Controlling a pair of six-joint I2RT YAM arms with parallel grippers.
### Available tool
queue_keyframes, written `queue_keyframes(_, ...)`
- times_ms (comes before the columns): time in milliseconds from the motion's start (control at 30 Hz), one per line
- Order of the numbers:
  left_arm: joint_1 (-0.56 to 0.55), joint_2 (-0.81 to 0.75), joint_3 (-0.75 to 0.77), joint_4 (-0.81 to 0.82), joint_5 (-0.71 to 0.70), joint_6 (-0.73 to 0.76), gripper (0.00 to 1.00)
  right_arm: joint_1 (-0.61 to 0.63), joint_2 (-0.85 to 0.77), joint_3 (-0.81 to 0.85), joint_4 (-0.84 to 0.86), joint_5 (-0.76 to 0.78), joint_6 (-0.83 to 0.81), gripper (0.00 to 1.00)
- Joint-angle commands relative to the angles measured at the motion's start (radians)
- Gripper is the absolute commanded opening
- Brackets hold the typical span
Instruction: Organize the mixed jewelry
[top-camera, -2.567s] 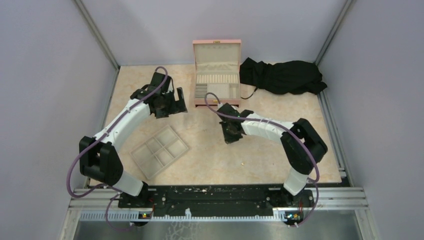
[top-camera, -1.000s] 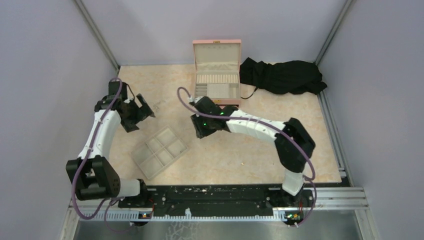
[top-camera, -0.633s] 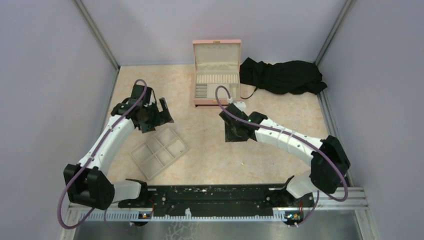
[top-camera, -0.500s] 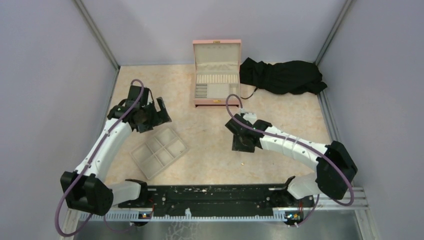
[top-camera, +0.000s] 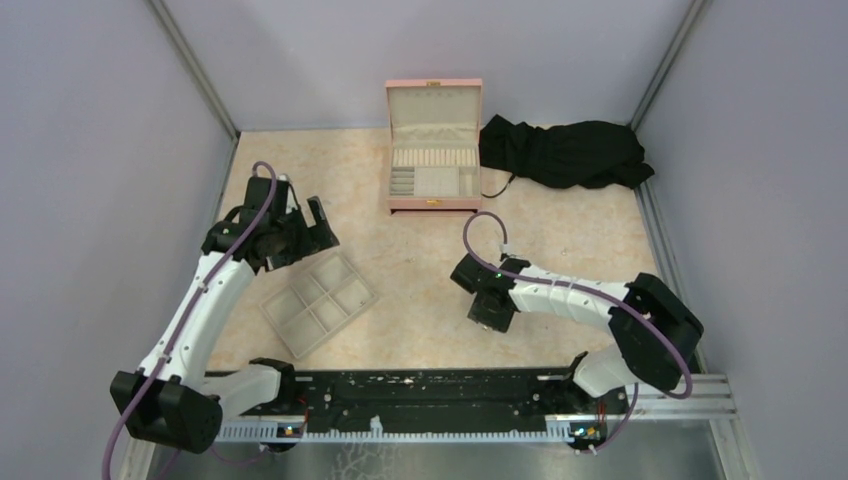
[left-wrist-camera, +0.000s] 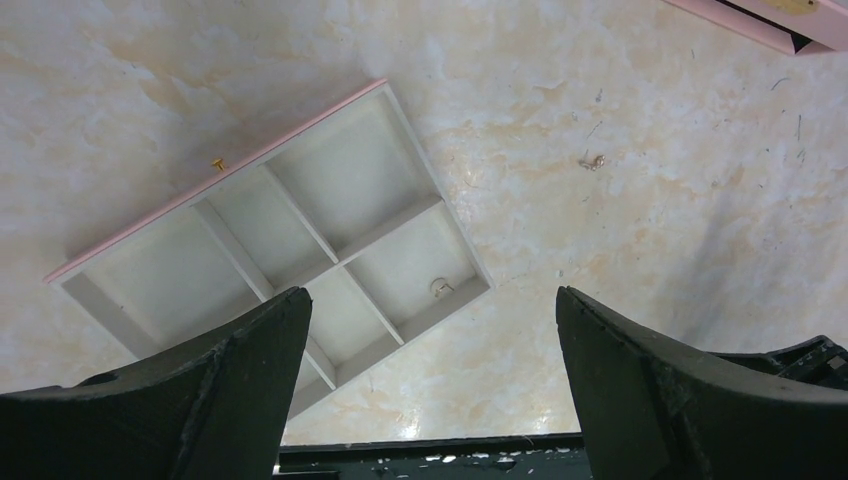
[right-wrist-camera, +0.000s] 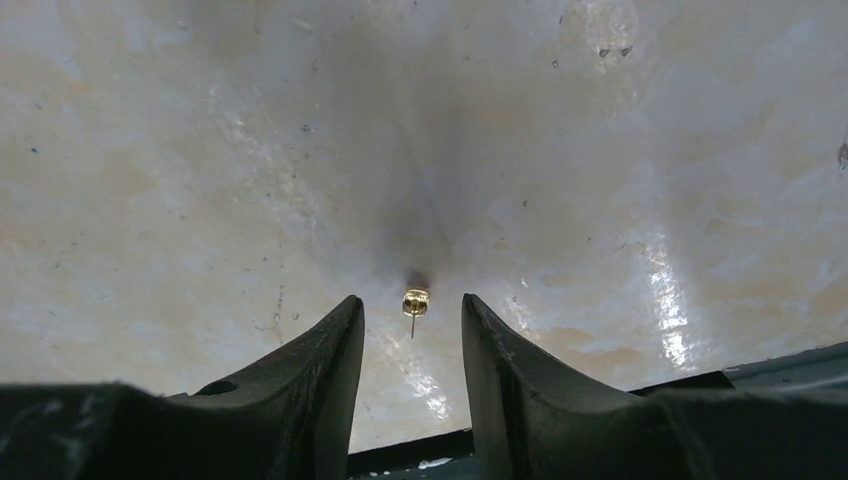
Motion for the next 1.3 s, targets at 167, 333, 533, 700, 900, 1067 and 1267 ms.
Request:
queue_keyframes(167,-0.001,-0.008,-0.016,-0.011,0.009,0.017,0.98,0.026,0.043,-0.033,0.061,-0.025,0.093,0.36)
queue_keyframes(333,-0.001,0.005,-0.026,-0.003,0.009,0.021,0.98,0.030,0.061,-0.033,0.063,-0.026,0.094,0.29)
queue_keyframes(533,-0.001,0.007,-0.034,-0.007,0.009,0.024,0.98,0.032,0.080,-0.020,0.057,-0.015,0.075,0.14)
queue_keyframes(700,-0.001,-0.007,-0.045,-0.006,0.006,0.020,0.98,0.041,0.059,0.000,0.062,0.003,0.031,0.06)
queue_keyframes(900,-0.001,-0.013,-0.039,-0.010,-0.002,0.009,0.98,0.072,0.057,0.094,0.060,0.016,-0.076,0.04)
queue_keyframes(1067,-0.001,-0.006,-0.026,-0.024,-0.031,0.005,0.98,0.093,0.127,0.238,0.071,-0.009,-0.187,0.04)
queue_keyframes(1267,0.000,-0.021,-0.013,-0.047,-0.086,-0.006,0.98,0.107,0.260,0.421,0.101,-0.037,-0.294,0.03)
